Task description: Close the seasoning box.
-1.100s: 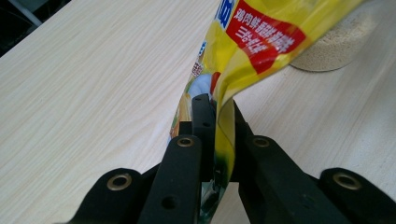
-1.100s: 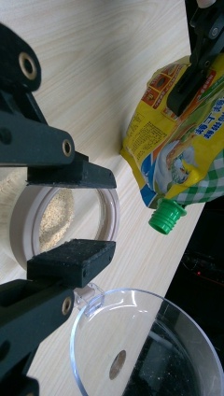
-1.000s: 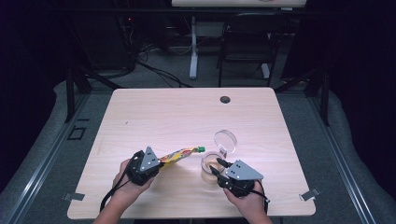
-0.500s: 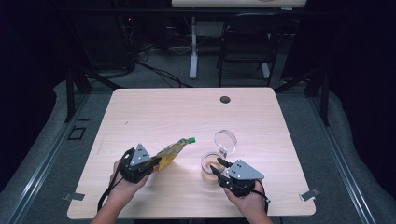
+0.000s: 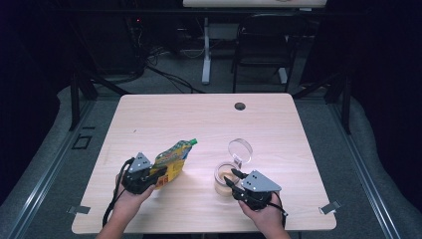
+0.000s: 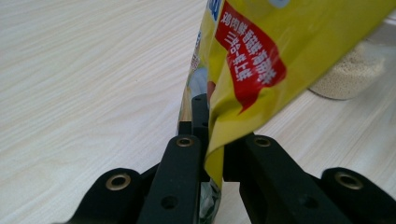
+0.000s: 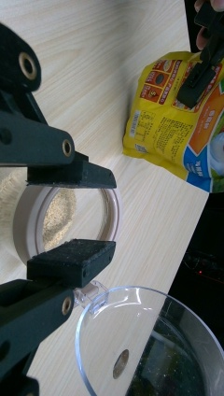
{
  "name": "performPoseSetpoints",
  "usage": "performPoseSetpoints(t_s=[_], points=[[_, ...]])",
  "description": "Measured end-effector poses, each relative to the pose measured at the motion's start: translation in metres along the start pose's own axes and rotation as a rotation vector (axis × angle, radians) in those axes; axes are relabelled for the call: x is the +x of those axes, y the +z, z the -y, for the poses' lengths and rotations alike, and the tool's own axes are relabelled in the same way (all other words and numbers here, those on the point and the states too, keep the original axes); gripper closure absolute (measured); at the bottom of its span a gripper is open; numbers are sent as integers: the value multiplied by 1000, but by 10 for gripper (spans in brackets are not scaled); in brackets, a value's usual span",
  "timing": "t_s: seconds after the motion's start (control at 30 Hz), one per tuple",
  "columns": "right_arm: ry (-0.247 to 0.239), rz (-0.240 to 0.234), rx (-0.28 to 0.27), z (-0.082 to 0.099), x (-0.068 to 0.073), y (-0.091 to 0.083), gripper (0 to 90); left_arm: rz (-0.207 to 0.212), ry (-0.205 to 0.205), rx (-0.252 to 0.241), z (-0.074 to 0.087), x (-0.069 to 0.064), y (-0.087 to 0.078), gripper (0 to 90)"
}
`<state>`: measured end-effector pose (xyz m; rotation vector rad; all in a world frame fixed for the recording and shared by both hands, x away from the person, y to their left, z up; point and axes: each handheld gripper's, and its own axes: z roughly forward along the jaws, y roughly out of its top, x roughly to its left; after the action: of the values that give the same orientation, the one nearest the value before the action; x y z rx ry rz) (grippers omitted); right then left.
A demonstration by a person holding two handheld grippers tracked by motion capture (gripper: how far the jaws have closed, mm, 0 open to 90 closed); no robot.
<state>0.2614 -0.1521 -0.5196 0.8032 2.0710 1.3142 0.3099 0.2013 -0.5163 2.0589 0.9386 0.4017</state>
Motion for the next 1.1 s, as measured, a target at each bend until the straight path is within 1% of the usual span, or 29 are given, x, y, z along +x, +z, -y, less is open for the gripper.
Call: performPoseSetpoints(t_s=[0.07,0.17,0.2,0.5,0.57,0.7,0.87,0.9,0.93,1.03,1.1], points=[[1,-1,-1,0,0,0,632,2,-13,-2,2,1,0,874],[-5,3,5,0,0,0,633,3,-20,3,4,3,-1,871],[1,-1,-1,0,0,1,632,1,-22,6,5,4,-2,870],[-2,0,4,0,0,1,632,21,-68,-15,13,10,-4,859],[-5,1,6,0,0,1,632,22,-68,-21,16,11,-5,854],[-4,-3,8,1,1,1,632,26,-80,-15,20,13,-7,841],[-4,-3,10,1,1,2,630,33,-82,-9,25,15,-9,833],[-5,-3,11,1,1,2,630,34,-90,-15,26,15,-9,831],[-3,-4,9,1,1,2,629,35,-86,-13,27,16,-10,830],[-4,-2,11,1,1,2,629,40,-97,-14,30,17,-11,829],[-4,-2,9,1,1,2,629,40,-97,-15,31,18,-11,828]])
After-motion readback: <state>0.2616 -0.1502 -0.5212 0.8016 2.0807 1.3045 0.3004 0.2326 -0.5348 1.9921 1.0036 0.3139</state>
